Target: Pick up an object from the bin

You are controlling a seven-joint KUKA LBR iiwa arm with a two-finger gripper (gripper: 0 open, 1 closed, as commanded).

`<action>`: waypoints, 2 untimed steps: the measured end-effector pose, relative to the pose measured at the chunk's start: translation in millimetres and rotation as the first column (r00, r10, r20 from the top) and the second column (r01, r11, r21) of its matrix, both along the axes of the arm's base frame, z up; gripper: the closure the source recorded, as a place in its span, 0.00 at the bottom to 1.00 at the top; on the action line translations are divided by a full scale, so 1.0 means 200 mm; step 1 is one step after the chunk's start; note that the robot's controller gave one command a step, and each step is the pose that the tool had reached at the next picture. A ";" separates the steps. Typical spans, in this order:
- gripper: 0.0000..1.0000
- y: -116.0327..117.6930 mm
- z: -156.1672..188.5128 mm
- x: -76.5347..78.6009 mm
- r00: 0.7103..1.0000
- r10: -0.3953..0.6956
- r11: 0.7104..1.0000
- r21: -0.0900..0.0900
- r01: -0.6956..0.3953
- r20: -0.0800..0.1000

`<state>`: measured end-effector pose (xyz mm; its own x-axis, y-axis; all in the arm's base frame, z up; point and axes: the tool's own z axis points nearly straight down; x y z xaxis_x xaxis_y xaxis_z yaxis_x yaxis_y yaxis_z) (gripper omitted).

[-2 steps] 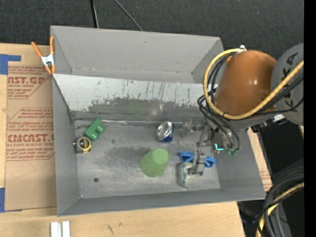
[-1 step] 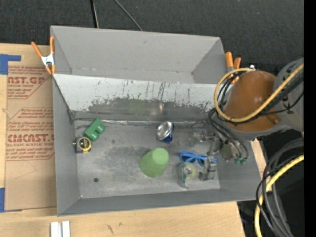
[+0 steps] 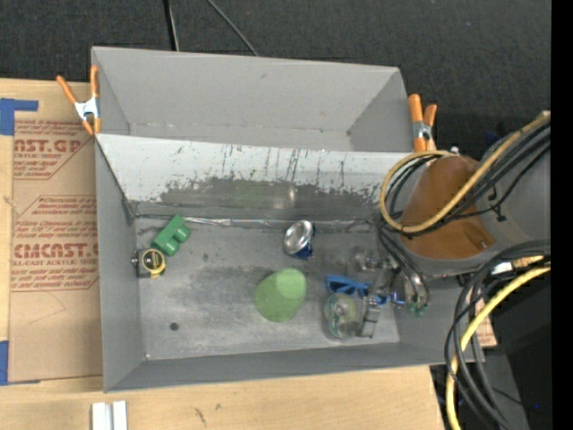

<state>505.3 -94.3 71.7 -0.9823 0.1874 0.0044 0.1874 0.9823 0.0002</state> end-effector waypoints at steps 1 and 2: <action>1.00 0.00 0.01 0.01 1.000 0.002 1.000 -0.001 -0.002 0.005; 1.00 -0.02 0.58 0.09 0.998 -0.063 0.998 -0.002 0.063 0.014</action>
Offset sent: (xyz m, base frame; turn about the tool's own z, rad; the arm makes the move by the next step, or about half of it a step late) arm 0.0000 0.0000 0.0000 0.0000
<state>522.4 -98.0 188.2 -0.9685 0.2486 -0.0099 0.2486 0.9686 0.0013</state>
